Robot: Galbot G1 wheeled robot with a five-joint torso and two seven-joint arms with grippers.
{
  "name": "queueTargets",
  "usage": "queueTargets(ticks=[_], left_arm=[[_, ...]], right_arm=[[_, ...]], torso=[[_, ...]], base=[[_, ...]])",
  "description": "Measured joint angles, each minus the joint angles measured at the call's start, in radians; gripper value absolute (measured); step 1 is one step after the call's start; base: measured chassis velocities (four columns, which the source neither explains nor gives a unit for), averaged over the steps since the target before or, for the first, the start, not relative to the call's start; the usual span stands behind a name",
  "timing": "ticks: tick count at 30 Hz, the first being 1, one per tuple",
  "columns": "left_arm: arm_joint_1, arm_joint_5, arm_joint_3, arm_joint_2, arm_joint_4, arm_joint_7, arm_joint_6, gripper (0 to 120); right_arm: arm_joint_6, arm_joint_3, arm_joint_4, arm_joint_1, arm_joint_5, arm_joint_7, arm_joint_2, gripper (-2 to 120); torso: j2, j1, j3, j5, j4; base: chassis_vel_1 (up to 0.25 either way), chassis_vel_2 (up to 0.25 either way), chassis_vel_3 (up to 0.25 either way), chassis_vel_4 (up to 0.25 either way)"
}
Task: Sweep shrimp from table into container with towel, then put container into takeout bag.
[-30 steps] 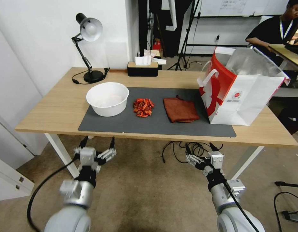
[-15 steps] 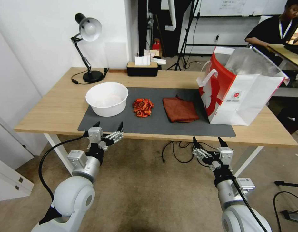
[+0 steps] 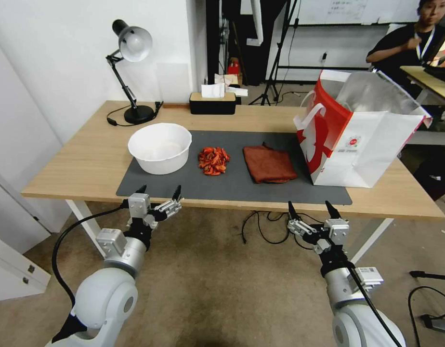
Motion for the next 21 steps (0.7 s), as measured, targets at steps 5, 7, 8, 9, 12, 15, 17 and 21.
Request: queueTargets(ticks=[5,7,8,9,12,15,17,21], left_arm=[[-0.204,-0.209,-0.017,0.114,0.078,-0.065,0.079,100],[-0.337,-0.353,0.006,0.178,0.152,-0.107,0.124,100],[-0.337,-0.353,0.006,0.178,0.152,-0.107,0.124,100],[-0.417,-0.425,0.029,0.211,0.193,-0.122,0.151,100],[-0.547,-0.54,0.08,0.255,0.27,-0.157,0.201,100],[-0.731,-0.657,0.179,0.299,0.423,-0.214,0.319,100],[-0.784,-0.678,0.206,0.306,0.47,-0.23,0.359,100],[-0.885,-0.693,0.263,0.307,0.574,-0.264,0.431,100]], right_arm=[[-0.002,0.001,-0.003,-0.001,0.0,-0.001,-0.01,100],[-0.003,0.002,-0.004,-0.001,0.0,-0.001,-0.012,100],[-0.003,0.002,-0.004,-0.001,0.0,-0.001,-0.012,100],[-0.003,0.002,-0.005,-0.001,-0.001,-0.001,-0.012,100],[-0.003,0.002,-0.01,-0.002,-0.003,-0.001,-0.011,100],[-0.002,0.002,-0.02,-0.002,-0.004,-0.001,-0.01,100],[-0.001,0.002,-0.022,-0.002,-0.004,-0.001,-0.01,100],[0.001,0.002,-0.03,0.001,-0.005,0.0,-0.011,100]], torso=[[0.0,0.0,0.0,-0.0002,0.0001],[0.0,0.0,0.0,-0.0002,0.0002],[0.0,0.0,0.0,-0.0002,0.0002],[0.0,0.0,0.0,0.0,0.0],[0.0,0.0,0.0,0.0002,-0.0002],[0.0,0.0,0.0,-0.0002,0.0001],[0.0,0.0,0.0,0.0,0.0],[0.0,0.0,0.0,0.0,0.0001]], base=[[0.0,0.0,0.0,0.0],[0.0,0.0,0.0,0.0],[0.0,0.0,0.0,0.0],[0.0,0.0,0.0,0.0],[0.0,0.0,0.0,0.0],[0.0,0.0,0.0,0.0],[0.0,0.0,0.0,0.0],[0.0,0.0,0.0,0.0]])
